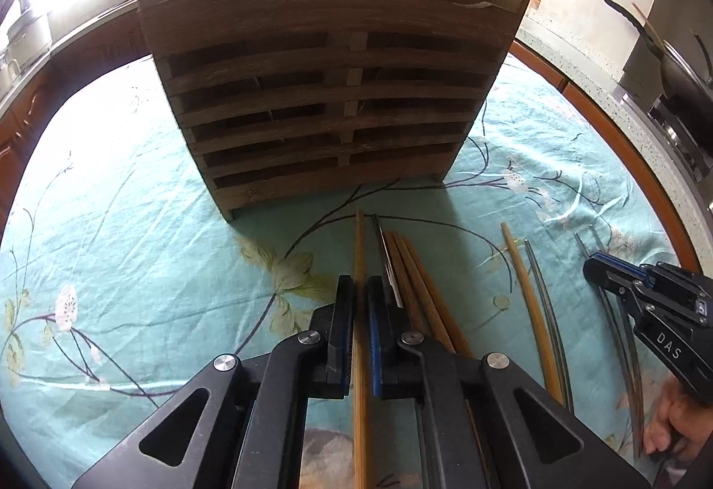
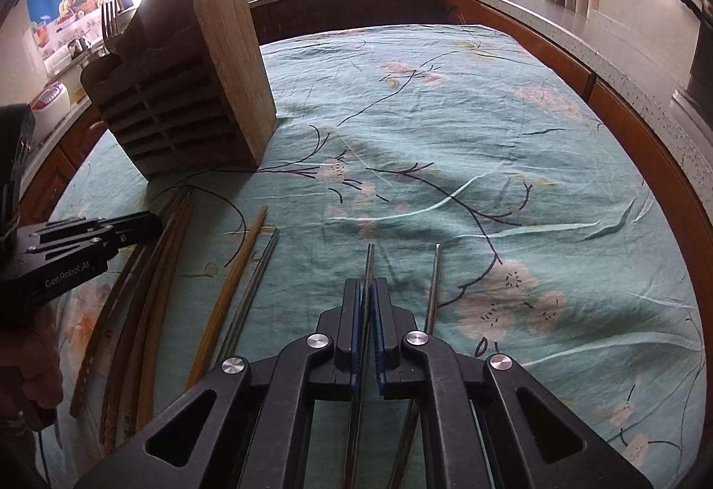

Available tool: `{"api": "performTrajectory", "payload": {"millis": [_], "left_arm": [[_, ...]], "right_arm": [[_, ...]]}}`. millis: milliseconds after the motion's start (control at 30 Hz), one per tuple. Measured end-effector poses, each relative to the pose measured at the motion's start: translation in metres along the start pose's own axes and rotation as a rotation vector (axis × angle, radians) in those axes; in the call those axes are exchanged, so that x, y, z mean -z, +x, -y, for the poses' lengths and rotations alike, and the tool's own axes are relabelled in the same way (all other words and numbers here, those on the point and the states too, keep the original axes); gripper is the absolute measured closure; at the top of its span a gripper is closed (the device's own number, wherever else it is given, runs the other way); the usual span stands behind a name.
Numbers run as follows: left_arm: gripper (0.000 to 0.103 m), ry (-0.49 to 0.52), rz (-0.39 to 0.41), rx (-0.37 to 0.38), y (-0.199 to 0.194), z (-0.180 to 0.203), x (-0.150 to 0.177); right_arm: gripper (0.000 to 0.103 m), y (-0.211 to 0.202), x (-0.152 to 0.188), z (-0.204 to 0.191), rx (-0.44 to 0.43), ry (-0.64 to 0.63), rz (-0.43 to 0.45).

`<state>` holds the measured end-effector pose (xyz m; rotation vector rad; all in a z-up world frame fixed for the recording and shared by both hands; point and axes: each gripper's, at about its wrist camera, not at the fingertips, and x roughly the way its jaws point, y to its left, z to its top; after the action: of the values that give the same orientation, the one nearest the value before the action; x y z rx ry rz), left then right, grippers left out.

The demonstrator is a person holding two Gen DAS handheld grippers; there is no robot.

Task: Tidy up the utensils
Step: 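Carry both chopsticks to the wooden holder and drop them in, opening both grippers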

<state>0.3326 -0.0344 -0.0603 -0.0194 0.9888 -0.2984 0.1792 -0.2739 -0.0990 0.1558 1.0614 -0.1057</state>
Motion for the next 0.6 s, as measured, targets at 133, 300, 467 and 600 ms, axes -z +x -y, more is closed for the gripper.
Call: {"api": "performTrajectory", "payload": {"millis": [133, 300, 467, 600], "left_arm": [[0.099, -0.042, 0.056, 0.037, -0.036, -0.013, 0.015], [0.099, -0.109, 0.153, 0.117, -0.089, -0.023, 0.035], [0.099, -0.136, 0.274, 0.161, -0.149, -0.031, 0.055], [0.099, -0.157, 0.342, 0.198, -0.185, -0.037, 0.073]], "right_arm": [[0.098, -0.020, 0.003, -0.004, -0.084, 0.042, 0.037], [0.098, -0.052, 0.002, -0.016, -0.142, 0.038, 0.099], [0.098, -0.088, -0.004, -0.027, -0.191, 0.034, 0.184], [0.098, -0.116, -0.012, -0.033, -0.205, 0.020, 0.251]]}}
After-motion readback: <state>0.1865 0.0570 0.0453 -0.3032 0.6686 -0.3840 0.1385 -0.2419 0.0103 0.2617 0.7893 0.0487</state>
